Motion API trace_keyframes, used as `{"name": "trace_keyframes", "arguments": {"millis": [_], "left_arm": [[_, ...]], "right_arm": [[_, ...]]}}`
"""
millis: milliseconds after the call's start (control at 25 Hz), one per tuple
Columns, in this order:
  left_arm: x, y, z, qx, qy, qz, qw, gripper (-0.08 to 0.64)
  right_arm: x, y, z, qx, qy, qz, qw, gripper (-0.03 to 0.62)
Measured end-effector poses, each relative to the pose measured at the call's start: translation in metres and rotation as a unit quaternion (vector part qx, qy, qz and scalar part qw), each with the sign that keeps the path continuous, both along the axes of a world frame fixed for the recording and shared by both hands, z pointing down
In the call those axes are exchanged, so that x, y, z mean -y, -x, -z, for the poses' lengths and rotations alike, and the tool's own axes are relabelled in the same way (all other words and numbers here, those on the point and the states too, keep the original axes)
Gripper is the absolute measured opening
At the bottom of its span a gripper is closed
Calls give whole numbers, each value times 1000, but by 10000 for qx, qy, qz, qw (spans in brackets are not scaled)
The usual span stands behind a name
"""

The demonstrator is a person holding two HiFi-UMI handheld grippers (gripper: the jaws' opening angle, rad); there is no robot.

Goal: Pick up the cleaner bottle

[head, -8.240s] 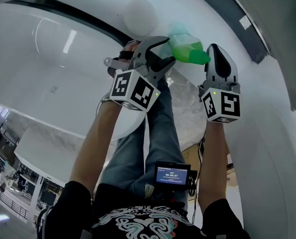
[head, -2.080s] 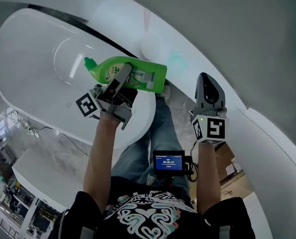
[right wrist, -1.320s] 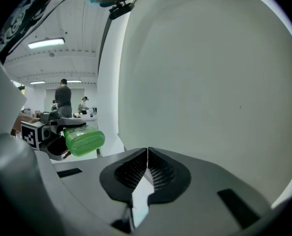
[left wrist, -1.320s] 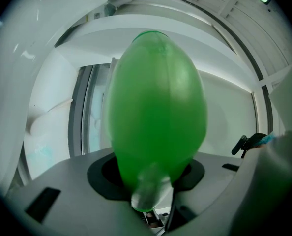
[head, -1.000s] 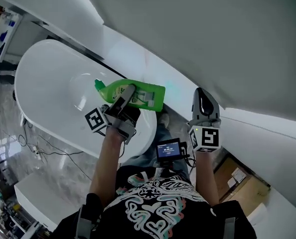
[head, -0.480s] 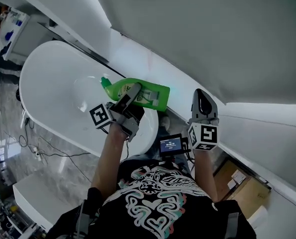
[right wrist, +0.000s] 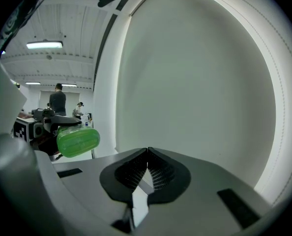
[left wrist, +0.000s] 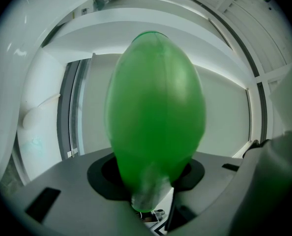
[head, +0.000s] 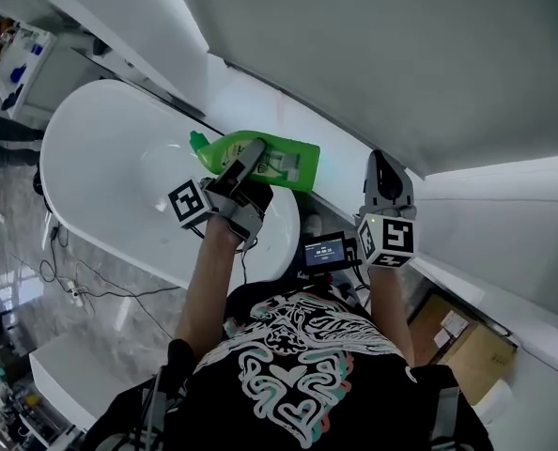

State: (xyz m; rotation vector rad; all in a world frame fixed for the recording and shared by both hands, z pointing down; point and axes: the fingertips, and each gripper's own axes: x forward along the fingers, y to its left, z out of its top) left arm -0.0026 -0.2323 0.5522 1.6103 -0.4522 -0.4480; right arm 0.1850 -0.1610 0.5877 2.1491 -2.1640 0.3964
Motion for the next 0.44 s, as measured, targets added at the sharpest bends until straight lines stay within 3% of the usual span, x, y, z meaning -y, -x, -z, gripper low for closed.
{"name": "trace_keyframes", "arguments": {"millis": [440], "left_arm": [[-1,-10,12,-107,51,-85,9999,192]], "right_arm": [[2,-5,11,11,-53,-28,10000,28]]}}
